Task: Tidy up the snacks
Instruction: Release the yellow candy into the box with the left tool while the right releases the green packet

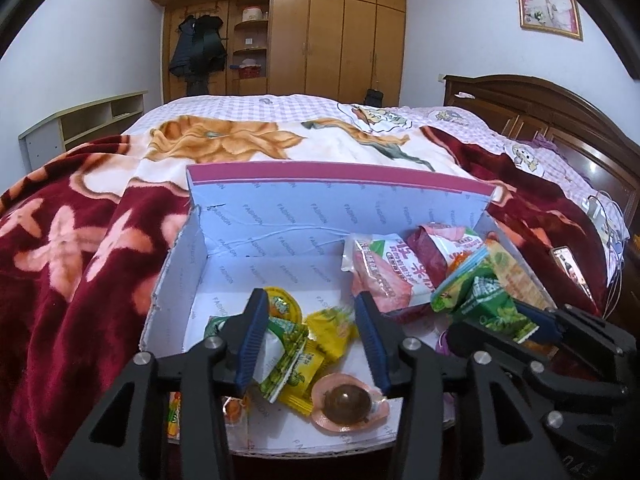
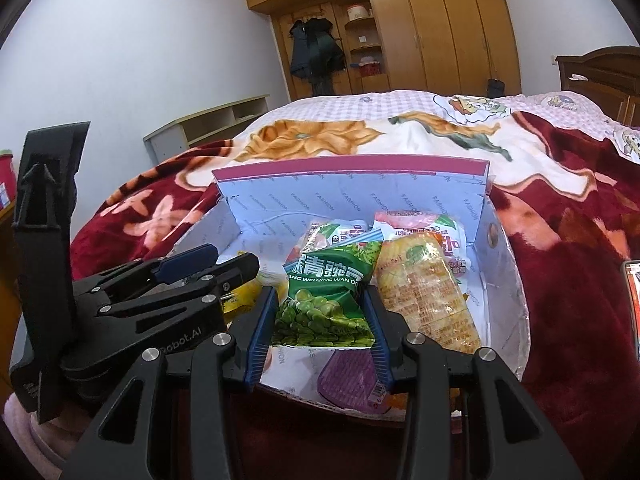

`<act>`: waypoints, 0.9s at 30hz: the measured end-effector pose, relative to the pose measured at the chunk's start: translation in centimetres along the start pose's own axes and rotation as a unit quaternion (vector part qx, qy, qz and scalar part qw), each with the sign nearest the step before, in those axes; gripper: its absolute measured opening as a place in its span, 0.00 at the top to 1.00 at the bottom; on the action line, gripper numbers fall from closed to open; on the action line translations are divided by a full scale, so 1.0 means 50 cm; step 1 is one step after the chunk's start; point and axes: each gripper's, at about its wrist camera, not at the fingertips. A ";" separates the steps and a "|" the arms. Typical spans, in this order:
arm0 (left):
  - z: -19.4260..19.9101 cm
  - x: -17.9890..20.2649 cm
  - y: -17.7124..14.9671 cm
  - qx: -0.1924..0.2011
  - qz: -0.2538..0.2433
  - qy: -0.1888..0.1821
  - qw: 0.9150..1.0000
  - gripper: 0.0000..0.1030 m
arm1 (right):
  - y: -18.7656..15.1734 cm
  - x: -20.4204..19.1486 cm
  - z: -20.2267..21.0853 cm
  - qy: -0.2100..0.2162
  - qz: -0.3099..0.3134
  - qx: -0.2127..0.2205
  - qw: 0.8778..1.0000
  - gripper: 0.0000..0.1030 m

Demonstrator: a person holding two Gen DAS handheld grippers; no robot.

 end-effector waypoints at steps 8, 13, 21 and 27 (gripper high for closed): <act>0.001 0.003 0.001 0.001 -0.001 0.004 1.000 0.43 | 0.003 0.008 0.005 0.000 -0.008 0.006 1.000 0.52; 0.004 0.002 0.003 0.000 0.001 0.004 1.000 0.43 | 0.007 0.007 0.020 0.009 -0.011 0.017 1.000 0.49; 0.044 0.003 0.000 0.005 0.001 -0.001 1.000 0.42 | 0.010 -0.010 0.052 0.013 -0.008 0.035 0.999 0.49; 0.086 0.006 -0.015 0.007 0.007 0.002 1.000 0.41 | -0.005 -0.017 0.079 0.011 -0.017 0.038 0.999 0.45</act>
Point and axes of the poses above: each gripper's, at about its wrist camera, not at the fingertips, and z roughly against the way its jaws point, x to its right, y to its top, and after that the axes turned 4 degrees about y, right-handed
